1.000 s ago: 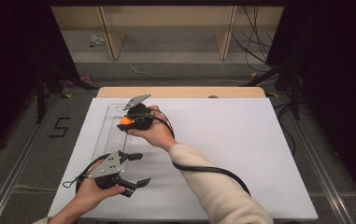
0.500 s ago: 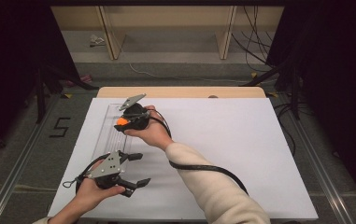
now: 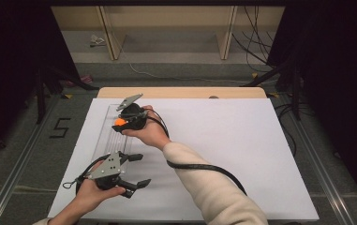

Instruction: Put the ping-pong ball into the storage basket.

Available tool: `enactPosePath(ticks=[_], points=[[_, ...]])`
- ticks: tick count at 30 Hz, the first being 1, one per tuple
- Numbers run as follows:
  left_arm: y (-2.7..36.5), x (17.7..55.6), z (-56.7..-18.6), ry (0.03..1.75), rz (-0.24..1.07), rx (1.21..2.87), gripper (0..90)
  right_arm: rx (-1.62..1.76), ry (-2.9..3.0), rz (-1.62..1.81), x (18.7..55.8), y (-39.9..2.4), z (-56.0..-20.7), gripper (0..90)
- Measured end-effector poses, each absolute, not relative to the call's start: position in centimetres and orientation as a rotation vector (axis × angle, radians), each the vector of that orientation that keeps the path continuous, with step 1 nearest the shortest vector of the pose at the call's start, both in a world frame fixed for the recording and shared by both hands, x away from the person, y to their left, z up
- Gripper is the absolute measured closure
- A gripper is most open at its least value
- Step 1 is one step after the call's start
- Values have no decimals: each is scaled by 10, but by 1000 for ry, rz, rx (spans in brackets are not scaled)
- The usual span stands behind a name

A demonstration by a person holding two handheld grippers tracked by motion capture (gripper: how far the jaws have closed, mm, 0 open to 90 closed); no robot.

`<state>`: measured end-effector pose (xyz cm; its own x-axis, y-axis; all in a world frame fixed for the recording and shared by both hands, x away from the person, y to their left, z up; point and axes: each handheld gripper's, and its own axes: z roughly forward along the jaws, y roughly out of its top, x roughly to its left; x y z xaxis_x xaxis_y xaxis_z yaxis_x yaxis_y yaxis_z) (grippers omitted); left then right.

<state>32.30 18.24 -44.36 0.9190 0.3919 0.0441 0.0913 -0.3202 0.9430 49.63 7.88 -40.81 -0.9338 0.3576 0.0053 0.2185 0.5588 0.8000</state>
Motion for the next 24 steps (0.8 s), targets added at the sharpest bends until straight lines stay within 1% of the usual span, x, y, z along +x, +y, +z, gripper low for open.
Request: enactPosePath(ticks=[24], points=[[182, 322, -444, 351, 314, 1889, 165, 491, 2655, 1302, 500, 88, -414, 511]])
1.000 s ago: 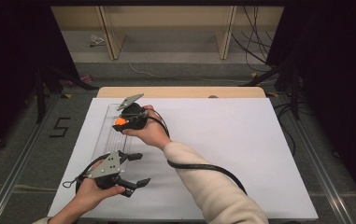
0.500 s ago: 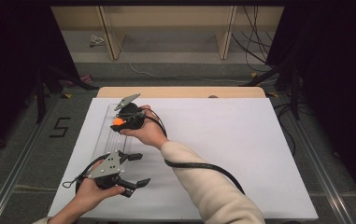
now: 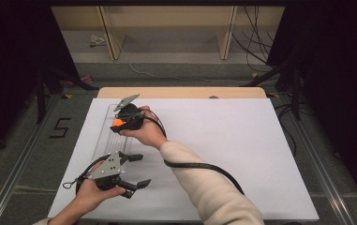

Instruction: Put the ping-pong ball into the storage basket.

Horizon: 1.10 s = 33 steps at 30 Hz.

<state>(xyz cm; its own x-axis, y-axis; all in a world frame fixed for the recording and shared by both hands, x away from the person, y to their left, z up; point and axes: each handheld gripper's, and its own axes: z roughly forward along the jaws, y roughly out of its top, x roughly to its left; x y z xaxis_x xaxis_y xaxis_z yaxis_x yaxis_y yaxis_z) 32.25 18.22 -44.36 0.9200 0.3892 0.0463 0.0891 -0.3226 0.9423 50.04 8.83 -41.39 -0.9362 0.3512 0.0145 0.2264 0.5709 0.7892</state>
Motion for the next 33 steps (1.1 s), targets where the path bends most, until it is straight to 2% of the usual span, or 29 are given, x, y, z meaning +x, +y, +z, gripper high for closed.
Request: enactPosePath(ticks=[33], points=[[182, 322, -444, 345, 312, 1891, 165, 506, 2689, 1265, 502, 96, -425, 511]])
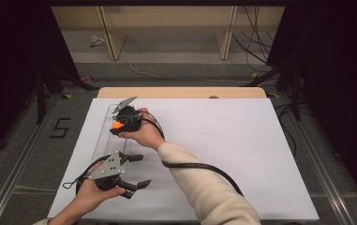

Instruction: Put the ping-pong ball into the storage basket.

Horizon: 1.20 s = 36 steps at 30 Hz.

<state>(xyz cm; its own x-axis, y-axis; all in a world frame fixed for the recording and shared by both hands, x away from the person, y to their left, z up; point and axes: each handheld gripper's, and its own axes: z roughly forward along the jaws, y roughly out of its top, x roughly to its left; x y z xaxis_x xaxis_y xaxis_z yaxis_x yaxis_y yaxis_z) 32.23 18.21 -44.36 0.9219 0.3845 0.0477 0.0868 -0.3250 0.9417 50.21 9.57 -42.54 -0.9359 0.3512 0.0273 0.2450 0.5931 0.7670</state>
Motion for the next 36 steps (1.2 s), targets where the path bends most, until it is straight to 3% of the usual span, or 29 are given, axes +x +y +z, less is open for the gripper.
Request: enactPosePath(ticks=[36], points=[[182, 322, -444, 345, 309, 1891, 165, 511, 2697, 1242, 503, 95, -432, 501]])
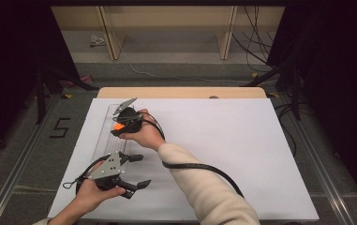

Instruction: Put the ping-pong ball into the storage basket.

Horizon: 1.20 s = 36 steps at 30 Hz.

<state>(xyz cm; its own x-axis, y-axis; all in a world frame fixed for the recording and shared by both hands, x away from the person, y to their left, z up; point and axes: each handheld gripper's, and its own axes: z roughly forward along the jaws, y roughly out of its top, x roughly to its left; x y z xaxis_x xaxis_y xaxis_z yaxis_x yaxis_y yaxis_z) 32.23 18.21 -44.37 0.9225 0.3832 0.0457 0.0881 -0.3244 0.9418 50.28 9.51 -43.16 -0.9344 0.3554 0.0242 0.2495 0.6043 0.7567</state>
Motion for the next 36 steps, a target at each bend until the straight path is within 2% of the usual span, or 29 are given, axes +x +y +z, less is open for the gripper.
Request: enactPosePath(ticks=[2, 5, 19, 36], points=[[182, 322, -444, 346, 309, 1891, 165, 510, 2698, 1241, 503, 95, -431, 494], [182, 322, -444, 348, 309, 1891, 165, 526, 2684, 1249, 502, 94, -428, 391], [182, 322, -444, 348, 308, 1890, 165, 543, 2607, 1355, 498, 78, -408, 181], [183, 323, -444, 354, 310, 1890, 165, 616, 2576, 1341, 497, 41, -410, 165]])
